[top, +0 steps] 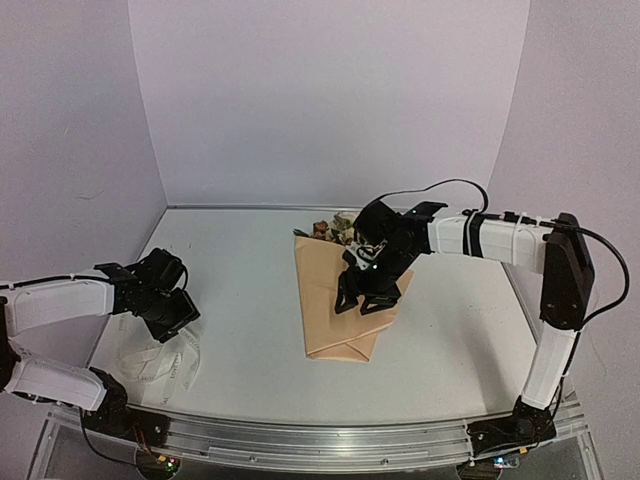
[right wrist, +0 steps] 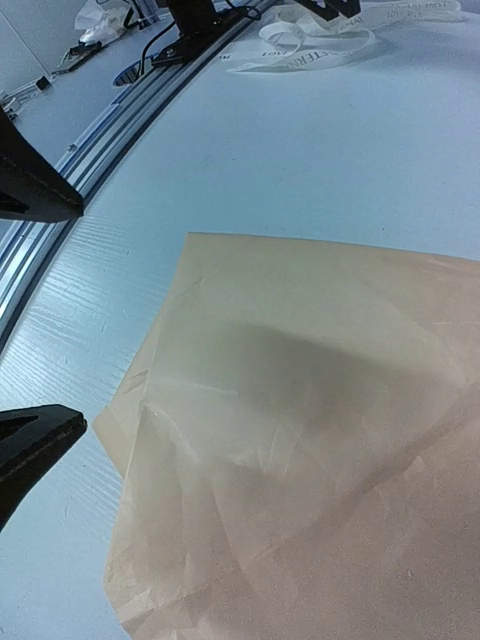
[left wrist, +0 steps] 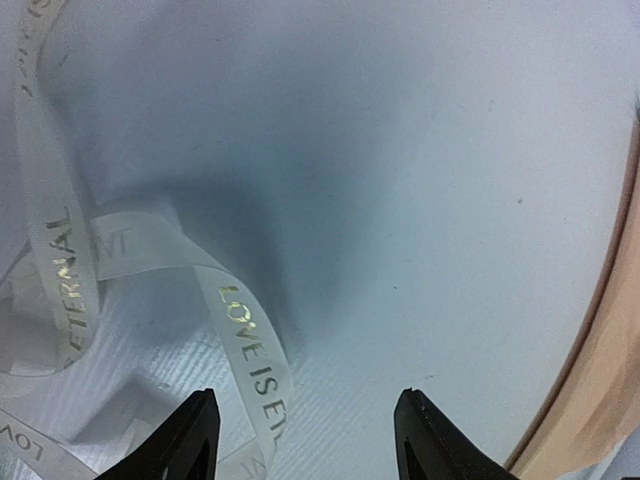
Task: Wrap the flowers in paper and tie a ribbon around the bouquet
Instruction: Pick up the ribbon from the corner of the board.
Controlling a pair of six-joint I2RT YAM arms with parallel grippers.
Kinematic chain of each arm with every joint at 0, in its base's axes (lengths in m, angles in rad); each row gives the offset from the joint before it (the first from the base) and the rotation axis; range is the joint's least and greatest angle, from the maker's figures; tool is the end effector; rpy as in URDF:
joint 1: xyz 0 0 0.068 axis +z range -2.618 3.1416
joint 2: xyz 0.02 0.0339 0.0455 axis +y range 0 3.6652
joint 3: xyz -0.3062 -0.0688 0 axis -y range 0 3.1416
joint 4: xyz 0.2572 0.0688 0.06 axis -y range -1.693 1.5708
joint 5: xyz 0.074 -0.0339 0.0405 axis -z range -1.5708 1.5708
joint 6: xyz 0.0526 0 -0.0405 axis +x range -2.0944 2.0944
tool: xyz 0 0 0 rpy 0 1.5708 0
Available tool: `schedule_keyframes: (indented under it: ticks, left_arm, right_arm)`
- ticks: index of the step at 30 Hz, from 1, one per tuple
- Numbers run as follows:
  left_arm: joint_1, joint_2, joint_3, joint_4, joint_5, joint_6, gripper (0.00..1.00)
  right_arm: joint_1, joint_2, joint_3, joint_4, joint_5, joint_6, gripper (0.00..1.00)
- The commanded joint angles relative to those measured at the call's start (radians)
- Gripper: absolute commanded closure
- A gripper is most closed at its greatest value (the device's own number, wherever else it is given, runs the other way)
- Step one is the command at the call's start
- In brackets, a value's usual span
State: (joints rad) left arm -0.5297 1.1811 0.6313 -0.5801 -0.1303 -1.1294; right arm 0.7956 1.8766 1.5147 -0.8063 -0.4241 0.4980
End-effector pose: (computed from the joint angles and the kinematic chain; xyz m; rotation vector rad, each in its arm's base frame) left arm 0.1831 -0.0993 0.1994 -0.8446 2.5968 -0.3310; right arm 0.2797 0.3164 0.2584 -0.5655 2.8981 0.8696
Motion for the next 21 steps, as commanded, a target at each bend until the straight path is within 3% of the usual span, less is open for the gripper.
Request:
schedule_keyframes:
  ticks: [1,4,9,15,21]
  left_arm:
    - [0.029,0.035,0.013,0.014,-0.118,-0.039,0.39]
    - [0.04,0.096,0.049,0.036,-0.141,-0.07,0.43]
    - [0.042,0.192,0.084,0.003,-0.193,-0.192,0.41]
    - [0.093,0.26,0.085,0.069,-0.202,-0.21,0.36]
    - [0.102,0.313,0.076,0.084,-0.195,-0.275,0.45]
  right_arm:
    - [0.003,-0.048,-0.031,0.036,0.028,-0.008,0.35]
    - [0.003,-0.064,-0.051,0.038,0.04,-0.017,0.35]
    - [0.004,-0.09,-0.071,0.039,0.053,-0.027,0.36]
    - [0.003,-0.117,-0.101,0.047,0.056,-0.035,0.36]
    - [0.003,-0.149,-0.138,0.047,0.063,-0.045,0.38]
